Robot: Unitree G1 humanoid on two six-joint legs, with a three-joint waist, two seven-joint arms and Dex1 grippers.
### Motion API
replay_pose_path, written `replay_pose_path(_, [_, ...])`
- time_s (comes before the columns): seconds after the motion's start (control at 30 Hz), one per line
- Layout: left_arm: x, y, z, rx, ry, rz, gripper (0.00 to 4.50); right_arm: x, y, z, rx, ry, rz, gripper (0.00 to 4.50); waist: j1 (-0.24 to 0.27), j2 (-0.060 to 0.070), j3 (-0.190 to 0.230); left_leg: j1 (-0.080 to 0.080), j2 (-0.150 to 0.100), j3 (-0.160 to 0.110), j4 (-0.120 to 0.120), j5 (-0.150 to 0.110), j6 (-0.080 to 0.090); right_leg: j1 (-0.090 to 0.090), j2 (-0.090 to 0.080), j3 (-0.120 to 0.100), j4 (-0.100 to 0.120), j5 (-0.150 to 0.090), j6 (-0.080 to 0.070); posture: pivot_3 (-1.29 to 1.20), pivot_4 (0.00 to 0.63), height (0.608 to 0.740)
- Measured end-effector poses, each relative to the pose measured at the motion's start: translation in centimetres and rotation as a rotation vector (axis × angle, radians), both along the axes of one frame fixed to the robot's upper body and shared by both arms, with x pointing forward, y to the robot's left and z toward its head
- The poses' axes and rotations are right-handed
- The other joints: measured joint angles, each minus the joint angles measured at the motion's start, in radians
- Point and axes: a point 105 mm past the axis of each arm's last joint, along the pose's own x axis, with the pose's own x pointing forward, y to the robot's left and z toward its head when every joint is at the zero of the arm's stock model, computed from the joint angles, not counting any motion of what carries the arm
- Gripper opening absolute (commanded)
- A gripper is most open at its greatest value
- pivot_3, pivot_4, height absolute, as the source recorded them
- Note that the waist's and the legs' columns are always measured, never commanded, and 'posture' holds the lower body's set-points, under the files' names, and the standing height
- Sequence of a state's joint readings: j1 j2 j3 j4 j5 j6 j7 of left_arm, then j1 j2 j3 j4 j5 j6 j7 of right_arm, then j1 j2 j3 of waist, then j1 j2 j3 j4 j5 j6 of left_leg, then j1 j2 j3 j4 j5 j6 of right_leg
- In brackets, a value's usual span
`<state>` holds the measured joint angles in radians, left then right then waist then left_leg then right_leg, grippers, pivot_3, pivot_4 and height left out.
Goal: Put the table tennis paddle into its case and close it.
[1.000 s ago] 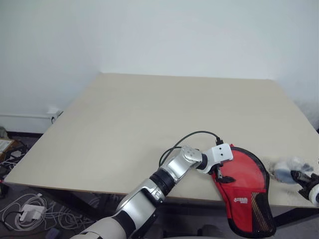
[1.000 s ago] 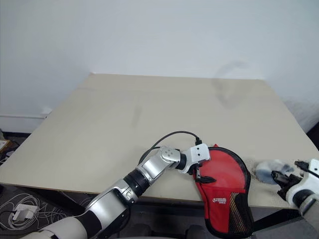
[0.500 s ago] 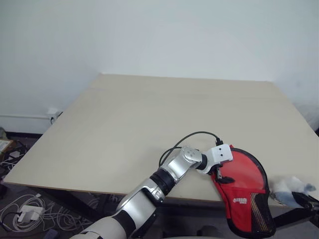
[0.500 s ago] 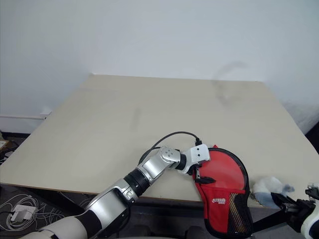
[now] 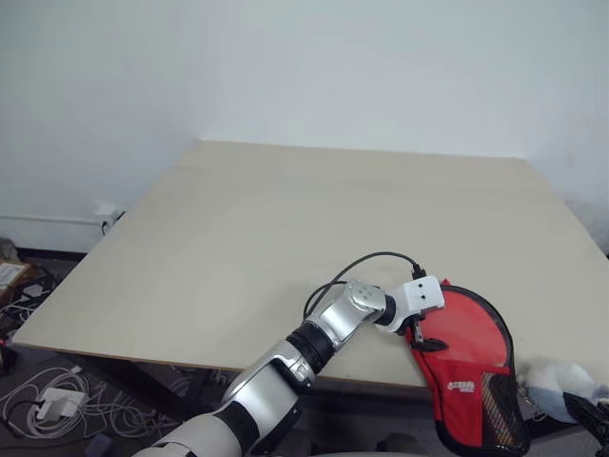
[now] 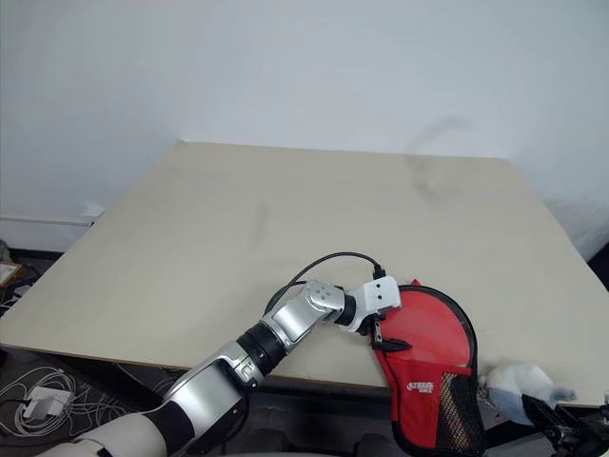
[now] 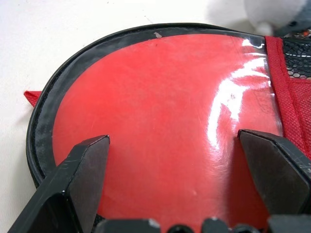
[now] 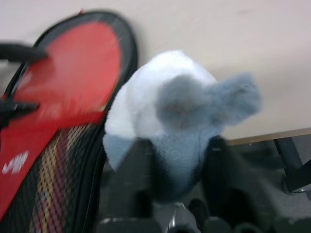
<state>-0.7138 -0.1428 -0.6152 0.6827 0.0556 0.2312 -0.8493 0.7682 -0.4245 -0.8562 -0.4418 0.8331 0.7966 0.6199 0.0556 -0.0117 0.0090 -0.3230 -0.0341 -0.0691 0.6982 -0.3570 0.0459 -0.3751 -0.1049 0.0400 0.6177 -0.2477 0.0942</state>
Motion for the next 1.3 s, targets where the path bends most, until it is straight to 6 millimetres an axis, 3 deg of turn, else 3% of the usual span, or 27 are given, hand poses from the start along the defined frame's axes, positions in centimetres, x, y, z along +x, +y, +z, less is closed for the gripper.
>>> replay_pose_path(0.13, [0.1,0.0,0.0,0.002,0.000,-0.001,4.50,0.2,-0.1,0.2,-0.002,-0.008,-0.008,3.94,0.000,0.000,0.000,0.000,0.000,0.000,0.000,0.000,0.000,0.000,0.000,0.000,-0.001,0.000,0.000,0.00,0.000,0.716])
replay_pose_path(0.57, [0.2,0.1,-0.1,0.002,0.009,0.001,4.50,4.1,-1.3,1.6,-0.099,-0.011,0.062,3.94,-0.001,-0.001,-0.001,0.000,0.000,0.001,0.000,0.000,0.000,0.001,0.000,0.000,-0.003,0.001,-0.001,0.00,0.000,0.716])
replay_pose_path(0.77, [0.2,0.1,-0.1,0.000,0.019,0.004,4.50,4.0,-1.8,1.5,-0.081,0.066,0.111,3.94,-0.001,-0.002,-0.001,0.000,0.001,0.001,0.000,0.000,0.000,0.002,0.001,0.000,-0.004,0.001,-0.001,0.00,0.000,0.716])
replay_pose_path(1.07, [0.4,0.1,-0.1,0.001,0.021,0.006,4.50,4.3,-0.9,1.0,0.012,0.204,0.270,3.94,-0.002,-0.003,-0.001,0.000,0.001,0.001,0.000,0.000,0.001,0.002,0.001,0.000,-0.006,0.001,-0.002,0.00,0.000,0.716])
replay_pose_path(1.3, [0.4,0.2,-0.1,0.002,0.020,0.007,4.50,4.4,-0.4,0.9,0.028,0.214,0.308,1.67,-0.002,-0.003,-0.001,0.000,0.001,0.001,0.000,0.000,0.001,0.002,0.001,0.000,-0.006,0.002,-0.001,0.00,0.000,0.716])
